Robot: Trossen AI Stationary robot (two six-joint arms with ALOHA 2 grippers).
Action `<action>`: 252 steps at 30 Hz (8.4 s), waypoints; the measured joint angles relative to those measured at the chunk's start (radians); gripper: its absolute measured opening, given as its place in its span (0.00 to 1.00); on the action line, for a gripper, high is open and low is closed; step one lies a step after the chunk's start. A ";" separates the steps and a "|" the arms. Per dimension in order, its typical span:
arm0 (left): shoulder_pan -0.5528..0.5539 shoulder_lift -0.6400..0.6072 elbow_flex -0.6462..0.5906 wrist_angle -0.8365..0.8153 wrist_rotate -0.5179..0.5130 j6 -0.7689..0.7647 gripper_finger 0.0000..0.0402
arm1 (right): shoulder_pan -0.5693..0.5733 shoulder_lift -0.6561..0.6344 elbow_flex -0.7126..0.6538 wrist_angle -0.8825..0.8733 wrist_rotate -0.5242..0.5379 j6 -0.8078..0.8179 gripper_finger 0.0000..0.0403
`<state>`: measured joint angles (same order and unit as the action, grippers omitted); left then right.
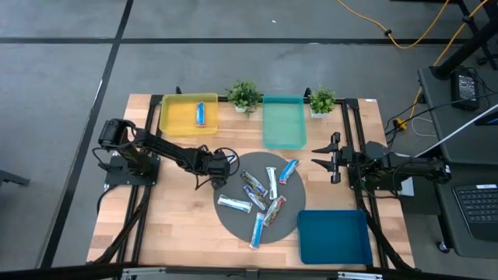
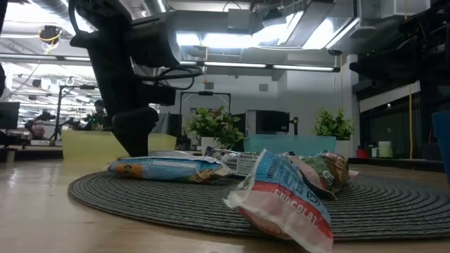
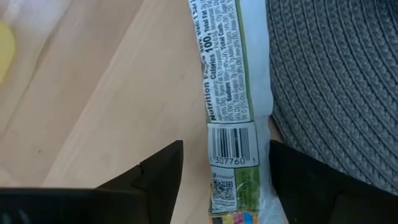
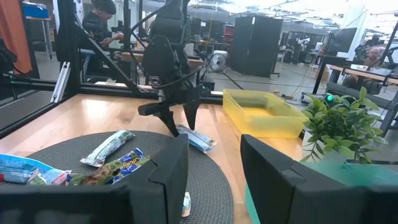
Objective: Pick and place Granola Bars by type
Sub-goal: Put the yellow granola bar into the blue bin
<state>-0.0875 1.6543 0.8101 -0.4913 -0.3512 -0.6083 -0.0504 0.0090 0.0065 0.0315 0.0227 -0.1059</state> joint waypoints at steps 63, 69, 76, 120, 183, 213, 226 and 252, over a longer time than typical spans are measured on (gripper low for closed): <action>-0.084 -0.296 0.204 -0.059 -0.049 0.143 0.04 | 0.000 0.000 0.000 0.017 0.002 0.160 0.37; -0.084 -0.296 0.204 -0.059 -0.051 0.143 0.04 | 0.000 0.000 0.000 0.019 -0.012 0.210 0.37; -0.084 -0.296 0.204 -0.059 -0.051 0.141 0.04 | 0.000 0.002 0.000 0.024 -0.077 0.271 0.37; -0.099 -0.296 0.210 0.261 -0.047 0.353 0.03 | 0.030 0.866 0.369 0.511 -0.061 0.203 0.81; -0.171 -0.261 0.310 0.264 -0.149 0.455 0.03 | 0.041 1.349 0.766 0.622 -0.340 0.074 0.47; -0.270 -0.397 0.311 0.127 -0.182 0.413 0.43 | 0.041 1.174 0.765 0.451 -0.339 0.049 0.12; -0.319 -0.362 0.310 0.090 -0.189 0.367 0.41 | 0.152 0.862 0.765 -0.092 -0.171 0.086 0.12; -0.335 -0.346 0.309 0.015 -0.189 0.230 0.37 | 0.633 0.755 0.783 -0.490 -0.002 0.479 0.12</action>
<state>-0.4225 1.3079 1.1194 -0.4759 -0.5405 -0.3779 0.5822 0.7641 0.7898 -0.4581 0.0205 0.3731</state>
